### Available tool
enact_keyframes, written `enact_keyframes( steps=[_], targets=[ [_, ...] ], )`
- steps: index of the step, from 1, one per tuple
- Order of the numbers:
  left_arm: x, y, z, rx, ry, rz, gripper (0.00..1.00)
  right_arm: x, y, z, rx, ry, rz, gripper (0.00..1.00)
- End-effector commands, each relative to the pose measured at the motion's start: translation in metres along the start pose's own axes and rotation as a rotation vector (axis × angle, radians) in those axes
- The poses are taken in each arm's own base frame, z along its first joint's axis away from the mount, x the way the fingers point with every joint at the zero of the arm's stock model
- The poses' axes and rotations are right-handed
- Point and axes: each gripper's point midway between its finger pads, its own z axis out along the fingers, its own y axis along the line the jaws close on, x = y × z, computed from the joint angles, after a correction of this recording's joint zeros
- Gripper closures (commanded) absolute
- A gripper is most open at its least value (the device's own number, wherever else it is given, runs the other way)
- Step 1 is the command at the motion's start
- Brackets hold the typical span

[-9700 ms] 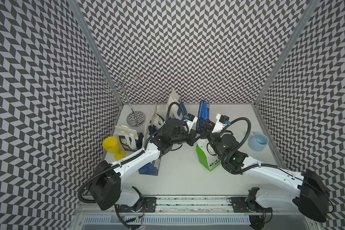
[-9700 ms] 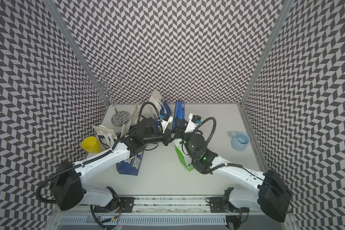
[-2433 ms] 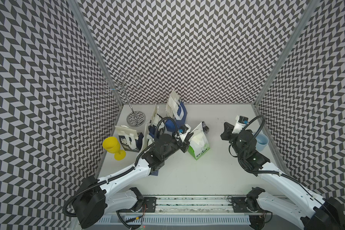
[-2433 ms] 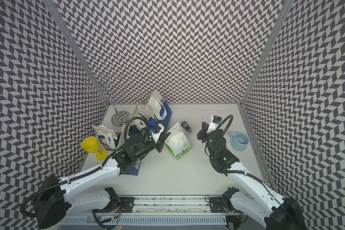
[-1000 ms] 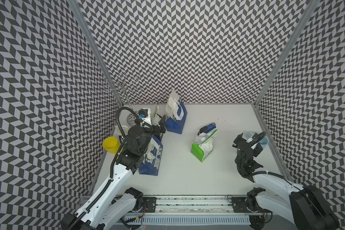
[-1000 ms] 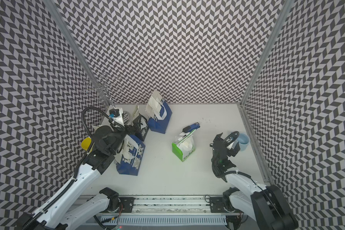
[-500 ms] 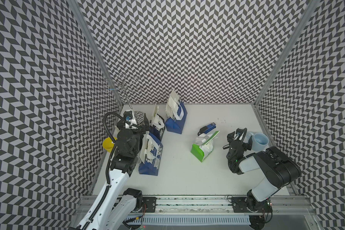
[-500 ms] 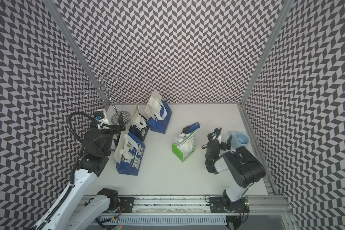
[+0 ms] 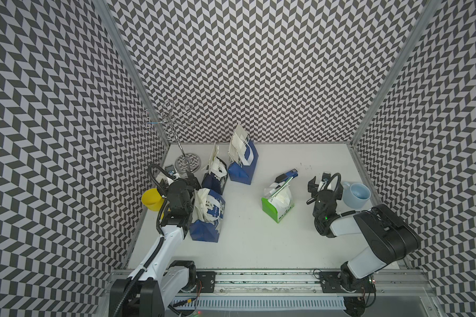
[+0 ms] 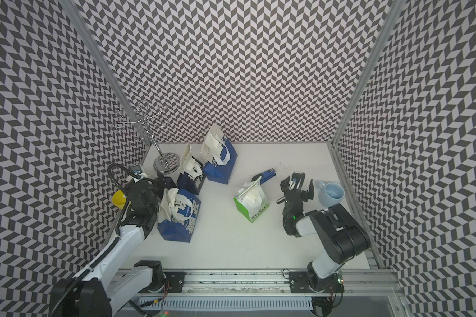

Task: Staple the receipts to the bags
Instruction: Reset both arms

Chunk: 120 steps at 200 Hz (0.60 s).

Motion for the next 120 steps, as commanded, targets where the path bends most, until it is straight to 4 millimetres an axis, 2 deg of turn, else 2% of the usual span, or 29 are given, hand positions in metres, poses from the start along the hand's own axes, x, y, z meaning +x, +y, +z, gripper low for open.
enact_keyframes(
  steps=[1, 7, 12, 27, 44, 57, 66, 70, 87, 103, 120],
  targets=[
    [0.035, -0.01, 0.019, 0.041, 0.058, 0.004, 0.0, -0.034, -0.03, -0.012, 0.05, -0.164, 0.164, 0.01],
    [0.043, -0.011, 0.026, 0.053, 0.064, 0.002, 0.0, -0.038, -0.034, -0.013, 0.045, -0.184, 0.194, 0.01],
    [0.049, -0.012, 0.031, 0.063, 0.065, -0.002, 0.0, -0.029, -0.039, -0.019, 0.038, -0.172, 0.188, 0.01],
    [0.064, -0.02, 0.04, 0.128, 0.045, 0.003, 0.0, -0.028, -0.042, -0.02, 0.027, -0.179, 0.206, 0.01],
    [0.068, -0.03, 0.042, 0.189, -0.017, 0.02, 0.0, -0.027, -0.04, -0.016, -0.015, -0.17, 0.218, 0.01],
    [0.071, -0.044, 0.047, 0.251, 0.02, 0.061, 0.01, -0.025, -0.039, -0.013, -0.081, -0.162, 0.242, 0.01],
    [0.073, -0.053, 0.044, 0.306, 0.018, 0.085, 0.01, -0.021, -0.037, -0.011, -0.142, -0.153, 0.26, 0.01],
    [0.072, -0.055, 0.042, 0.326, 0.016, 0.089, 0.01, -0.012, -0.035, -0.009, -0.17, -0.12, 0.264, 0.01],
    [0.068, -0.056, 0.031, 0.354, -0.021, 0.088, 0.01, -0.015, -0.029, 0.0, -0.209, -0.139, 0.258, 0.01],
    [0.068, -0.061, 0.026, 0.393, -0.03, 0.09, 0.01, -0.01, -0.025, 0.006, -0.213, -0.089, 0.248, 0.01],
    [0.062, -0.087, 0.015, 0.553, -0.067, 0.052, 0.01, -0.01, -0.025, 0.008, -0.213, -0.087, 0.253, 0.01]
  ],
)
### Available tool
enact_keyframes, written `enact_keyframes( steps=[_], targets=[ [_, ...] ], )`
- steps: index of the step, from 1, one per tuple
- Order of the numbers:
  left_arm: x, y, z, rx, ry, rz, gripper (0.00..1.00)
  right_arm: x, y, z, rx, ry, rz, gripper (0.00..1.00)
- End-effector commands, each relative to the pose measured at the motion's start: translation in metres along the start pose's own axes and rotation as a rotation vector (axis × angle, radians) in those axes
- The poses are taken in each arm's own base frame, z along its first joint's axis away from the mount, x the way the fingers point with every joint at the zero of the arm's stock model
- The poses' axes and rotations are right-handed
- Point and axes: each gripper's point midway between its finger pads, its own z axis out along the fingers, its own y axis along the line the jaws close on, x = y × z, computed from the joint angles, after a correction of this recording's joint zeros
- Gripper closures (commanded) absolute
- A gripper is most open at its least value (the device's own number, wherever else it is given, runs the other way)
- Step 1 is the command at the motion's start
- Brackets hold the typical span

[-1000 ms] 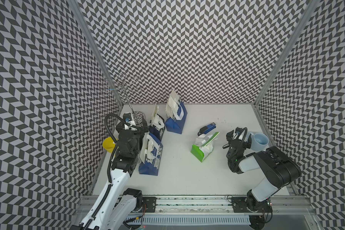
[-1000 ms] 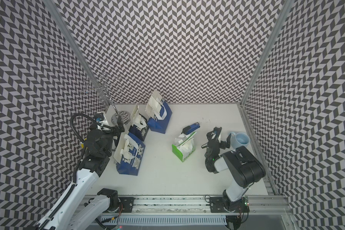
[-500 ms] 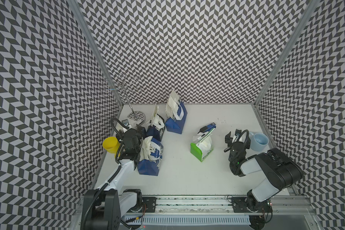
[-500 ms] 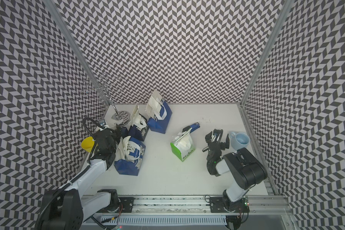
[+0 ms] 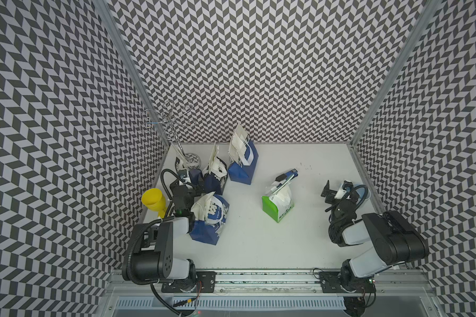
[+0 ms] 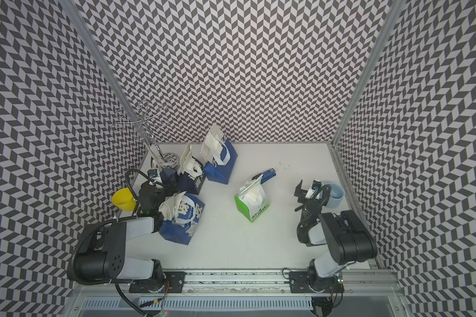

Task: Staple the receipts to the bags
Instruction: Reset both arms

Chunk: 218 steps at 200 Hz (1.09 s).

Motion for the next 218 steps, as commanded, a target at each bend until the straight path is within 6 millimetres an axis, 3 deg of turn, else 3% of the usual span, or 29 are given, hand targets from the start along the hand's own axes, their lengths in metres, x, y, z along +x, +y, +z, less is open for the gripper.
enact_keyframes(
  steps=[1, 8, 20, 32, 44, 53, 69, 128, 170, 193, 218],
  targets=[
    [-0.003, -0.039, -0.006, 0.229, -0.045, 0.003, 0.01, -0.012, 0.014, 0.005, -0.077, -0.033, 0.047, 0.01],
    [0.0, -0.048, -0.004, 0.26, -0.045, 0.034, 0.01, -0.012, 0.013, 0.003, -0.076, -0.042, 0.048, 0.01],
    [0.003, -0.042, 0.002, 0.226, -0.074, 0.01, 0.01, -0.013, 0.012, 0.002, -0.077, -0.054, 0.048, 0.01],
    [0.008, -0.041, -0.005, 0.203, -0.053, 0.008, 0.01, -0.013, 0.013, 0.003, -0.079, -0.047, 0.046, 0.01],
    [0.004, -0.042, -0.022, 0.176, -0.155, 0.033, 0.0, -0.013, 0.013, 0.002, -0.081, -0.049, 0.047, 0.01],
    [0.002, -0.032, -0.028, 0.117, -0.19, 0.008, 0.0, -0.013, 0.012, 0.002, -0.079, -0.05, 0.048, 0.01],
    [0.01, -0.014, -0.014, 0.033, -0.11, -0.052, 0.0, -0.013, 0.013, 0.002, -0.081, -0.051, 0.048, 0.01],
    [0.005, -0.015, -0.027, -0.071, -0.161, -0.012, 0.0, -0.014, 0.013, 0.002, -0.082, -0.053, 0.047, 0.01],
    [0.007, -0.016, -0.023, -0.064, -0.149, -0.013, 0.0, -0.014, 0.013, 0.002, -0.083, -0.053, 0.048, 0.01],
    [0.011, -0.017, -0.01, 0.002, -0.101, -0.027, 0.0, -0.014, 0.013, 0.002, -0.084, -0.053, 0.047, 0.01],
    [0.009, -0.017, -0.014, -0.001, -0.118, -0.027, 0.0, -0.014, 0.013, 0.002, -0.084, -0.053, 0.048, 0.01]
  ],
)
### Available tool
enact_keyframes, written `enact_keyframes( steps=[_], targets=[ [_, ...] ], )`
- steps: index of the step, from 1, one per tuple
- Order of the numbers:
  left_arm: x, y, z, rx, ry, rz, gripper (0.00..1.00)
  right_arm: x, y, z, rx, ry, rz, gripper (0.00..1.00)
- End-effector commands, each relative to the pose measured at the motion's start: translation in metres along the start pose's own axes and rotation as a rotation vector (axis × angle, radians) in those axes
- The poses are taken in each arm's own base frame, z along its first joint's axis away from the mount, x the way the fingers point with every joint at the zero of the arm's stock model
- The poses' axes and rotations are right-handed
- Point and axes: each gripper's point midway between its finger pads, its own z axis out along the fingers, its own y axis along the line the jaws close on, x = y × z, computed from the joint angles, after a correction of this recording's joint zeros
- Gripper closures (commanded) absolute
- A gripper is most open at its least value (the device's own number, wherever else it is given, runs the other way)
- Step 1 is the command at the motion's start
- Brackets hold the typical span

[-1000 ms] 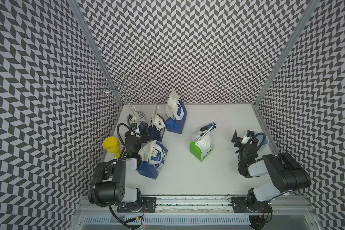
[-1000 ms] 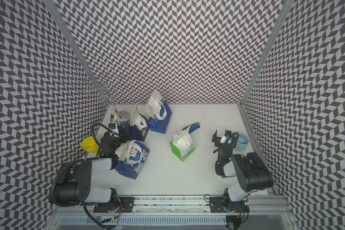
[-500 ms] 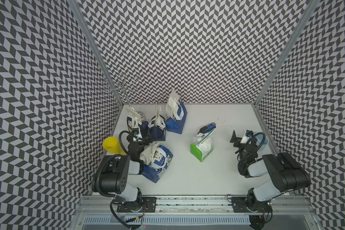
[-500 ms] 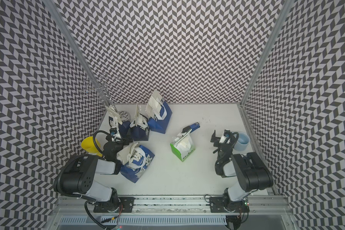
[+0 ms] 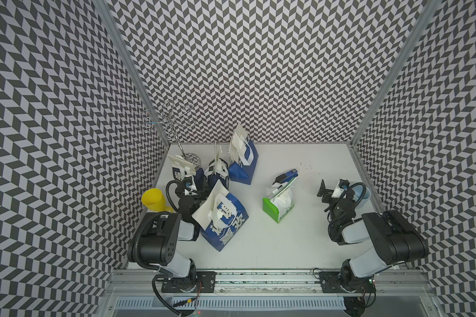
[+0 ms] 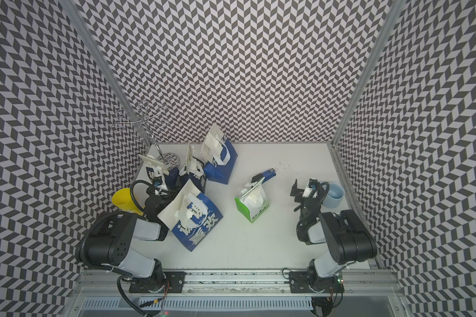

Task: Staple the receipts to the bags
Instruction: Reset both arms

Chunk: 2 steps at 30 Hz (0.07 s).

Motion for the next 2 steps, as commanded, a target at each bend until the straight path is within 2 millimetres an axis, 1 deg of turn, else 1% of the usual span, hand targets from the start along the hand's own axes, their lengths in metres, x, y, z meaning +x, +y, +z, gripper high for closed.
enact_keyframes(
  steps=[1, 2],
  targets=[
    [0.0045, -0.005, -0.0004, 0.028, 0.017, -0.013, 0.0, -0.014, -0.0015, 0.0003, 0.001, -0.058, 0.026, 0.01],
    [0.003, -0.0045, -0.0022, 0.018, 0.008, -0.011, 0.0, -0.0138, -0.0017, 0.0003, 0.002, -0.058, 0.025, 0.01]
  ],
)
